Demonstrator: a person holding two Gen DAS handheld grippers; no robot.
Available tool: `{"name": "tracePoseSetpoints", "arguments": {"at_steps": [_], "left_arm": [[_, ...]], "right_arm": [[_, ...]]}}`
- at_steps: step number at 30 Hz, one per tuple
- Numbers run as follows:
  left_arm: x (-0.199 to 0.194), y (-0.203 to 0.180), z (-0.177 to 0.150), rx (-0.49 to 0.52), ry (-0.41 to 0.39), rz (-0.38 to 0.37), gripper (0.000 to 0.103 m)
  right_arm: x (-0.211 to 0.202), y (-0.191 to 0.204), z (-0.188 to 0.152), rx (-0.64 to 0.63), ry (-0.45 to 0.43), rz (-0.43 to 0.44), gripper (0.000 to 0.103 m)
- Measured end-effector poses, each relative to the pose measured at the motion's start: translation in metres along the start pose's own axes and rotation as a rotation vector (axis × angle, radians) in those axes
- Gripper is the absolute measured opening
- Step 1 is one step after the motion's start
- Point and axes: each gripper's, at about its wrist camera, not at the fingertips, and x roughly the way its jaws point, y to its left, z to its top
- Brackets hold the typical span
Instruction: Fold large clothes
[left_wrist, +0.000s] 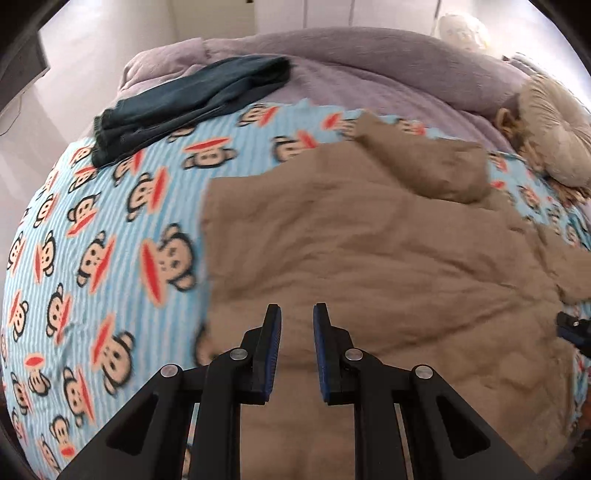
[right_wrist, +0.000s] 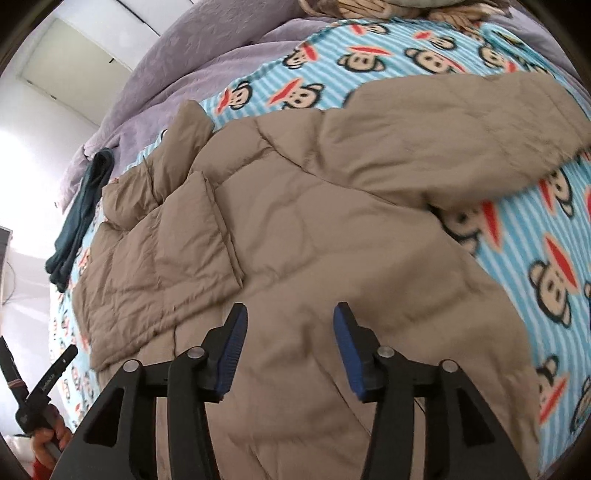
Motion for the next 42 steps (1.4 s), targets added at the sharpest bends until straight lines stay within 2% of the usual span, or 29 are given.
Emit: {"name": "tracePoseSetpoints", "arguments": {"at_steps": [3,4,5,6,7,8,14,19,20,21,25,27,30,33,36,42], "left_arm": [[-0.011,-0.034,-0.009,0.013,-0.008,-0.012,0.02],[-0.012,-0.047,-0.012,0.017,-0.007,-0.024,0.025],[-0.013,-0.059,-0.014,0.018,0.001,-0.034,0.064],[-0.014,-0.068,-0.017,0.015,0.005,-0.038,0.087],[-0.017,-0.077,-0.02,0.008,-0.005,-0.038,0.101],[-0.02,-0.09,-0.024,0.013,-0.02,-0.042,0.101],[-0.01,-0.149,-0.036,0.052,0.057,-0.062,0.101],[-0.007,-0.189,-0.034,0.082,0.063,-0.07,0.102],[-0.006,-0.197,-0.033,0.09,0.064,-0.071,0.102],[-0.005,-0.202,-0.033,0.097,0.065,-0.076,0.102],[0.003,-0.228,-0.027,0.135,0.091,-0.085,0.102],[0.007,-0.236,-0.024,0.143,0.098,-0.075,0.102],[0.014,-0.246,-0.02,0.122,0.112,-0.087,0.102],[0.023,-0.253,-0.017,0.133,0.125,-0.068,0.102],[0.035,-0.255,-0.017,0.131,0.17,-0.093,0.102],[0.04,-0.261,-0.012,0.131,0.153,-0.085,0.102]], "right_arm": [[-0.012,-0.017,-0.009,0.04,0.018,0.032,0.065],[-0.016,-0.023,-0.011,0.052,0.022,0.039,0.067],[-0.02,-0.03,-0.014,0.063,0.023,0.044,0.069],[-0.023,-0.037,-0.015,0.073,0.024,0.048,0.07],[-0.028,-0.046,-0.016,0.085,0.024,0.054,0.072],[-0.03,-0.052,-0.016,0.092,0.026,0.059,0.074],[-0.045,-0.098,-0.004,0.141,0.025,0.069,0.08],[-0.056,-0.147,0.018,0.225,-0.012,0.104,0.085],[-0.058,-0.16,0.024,0.251,-0.024,0.114,0.097],[-0.059,-0.17,0.029,0.27,-0.032,0.12,0.103],[-0.061,-0.207,0.05,0.342,-0.088,0.136,0.103],[-0.061,-0.225,0.062,0.374,-0.124,0.116,0.103],[-0.054,-0.252,0.084,0.41,-0.105,0.104,0.103],[-0.044,-0.278,0.102,0.489,-0.127,0.169,0.103],[-0.036,-0.298,0.118,0.553,-0.15,0.224,0.103],[-0.015,-0.33,0.142,0.716,-0.191,0.37,0.102]]}}
